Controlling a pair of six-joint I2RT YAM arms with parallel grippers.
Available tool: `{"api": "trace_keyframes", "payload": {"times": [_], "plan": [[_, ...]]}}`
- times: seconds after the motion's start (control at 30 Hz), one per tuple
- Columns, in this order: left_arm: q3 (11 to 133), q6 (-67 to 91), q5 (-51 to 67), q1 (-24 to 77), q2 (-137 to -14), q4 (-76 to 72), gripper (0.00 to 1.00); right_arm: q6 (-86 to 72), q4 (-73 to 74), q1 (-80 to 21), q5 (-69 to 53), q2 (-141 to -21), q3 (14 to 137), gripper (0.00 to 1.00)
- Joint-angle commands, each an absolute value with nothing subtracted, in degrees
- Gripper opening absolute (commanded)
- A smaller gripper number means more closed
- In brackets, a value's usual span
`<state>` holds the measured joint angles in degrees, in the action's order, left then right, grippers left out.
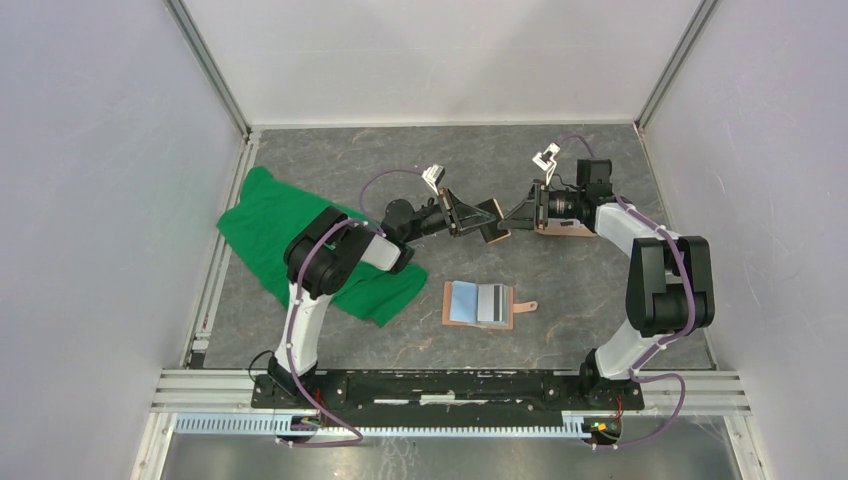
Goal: Put the credit cards into the card holder
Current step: Place the credit card in the storage box.
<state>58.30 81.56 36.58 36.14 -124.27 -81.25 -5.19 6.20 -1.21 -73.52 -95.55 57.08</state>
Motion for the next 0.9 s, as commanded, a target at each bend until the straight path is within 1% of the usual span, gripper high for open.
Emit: {"api": "trace_keyframes", "payload": {"times": [0.0, 0.07, 0.1, 0.13, 0.17, 0.2, 0.23, 0.27, 0.33, 0.37, 0.4, 0.5, 0.53, 0.6, 0.7, 0.77, 0.87], "plan": [[57.9, 82.0, 37.2, 36.0, -120.5, -86.7, 0.11, -3.0, 6.7, -0.5, -73.8, -95.2, 58.8, 0.46], [57.6, 81.8, 37.1, 35.8, -120.4, -86.9, 0.11, -3.7, 6.1, -0.5, -74.7, -95.1, 58.7, 0.42], [57.6, 81.7, 37.2, 35.7, -120.5, -87.0, 0.11, -4.3, 5.6, -0.5, -75.1, -95.1, 58.5, 0.37], [57.6, 81.8, 37.1, 35.6, -120.6, -87.3, 0.11, -5.6, 4.1, -0.5, -75.7, -94.9, 58.1, 0.32], [57.7, 81.9, 37.0, 35.7, -120.8, -87.7, 0.11, -7.3, 2.3, -0.5, -76.2, -94.8, 57.6, 0.23], [57.8, 82.1, 37.1, 35.6, -121.0, -87.9, 0.12, -9.0, 0.6, -0.5, -76.6, -94.7, 57.0, 0.15], [58.1, 82.2, 37.2, 35.6, -121.0, -88.0, 0.13, -9.7, 0.4, -0.5, -76.7, -94.7, 56.8, 0.11], [58.2, 82.2, 37.3, 35.6, -121.0, -88.0, 0.16, -9.8, 0.4, -0.5, -76.7, -94.7, 56.8, 0.09], [58.2, 82.0, 37.2, 35.5, -120.9, -87.6, 0.20, -9.9, 0.4, -0.5, -77.1, -94.7, 56.8, 0.08], [58.2, 81.8, 37.3, 35.5, -120.7, -87.2, 0.21, -10.1, 0.4, -0.5, -77.4, -94.8, 56.8, 0.09], [58.1, 81.6, 37.3, 35.4, -120.6, -87.0, 0.21, -10.3, 0.4, -0.5, -77.6, -95.0, 56.9, 0.16], [57.9, 81.9, 37.2, 35.2, -120.7, -87.4, 0.14, -10.2, -1.0, -0.5, -77.5, -95.0, 56.7, 0.30], [57.9, 82.2, 37.2, 35.2, -120.8, -87.6, 0.12, -10.1, -1.1, -0.5, -77.3, -94.8, 56.6, 0.33], [57.9, 82.4, 36.9, 35.2, -120.9, -87.7, 0.10, -9.9, -1.1, -0.5, -77.1, -94.9, 56.6, 0.39], [57.7, 82.2, 36.6, 35.2, -120.9, -87.0, 0.07, -9.7, -1.1, -0.6, -76.8, -94.6, 56.4, 0.53], [57.7, 81.7, 36.5, 35.2, -120.9, -86.2, 0.06, -9.7, -1.1, -1.0, -76.7, -94.5, 56.3, 0.57], [57.6, 80.6, 36.4, 35.2, -120.6, -85.0, 0.06, -9.7, -1.1, -1.7, -76.6, -94.6, 56.3, 0.57]]}}
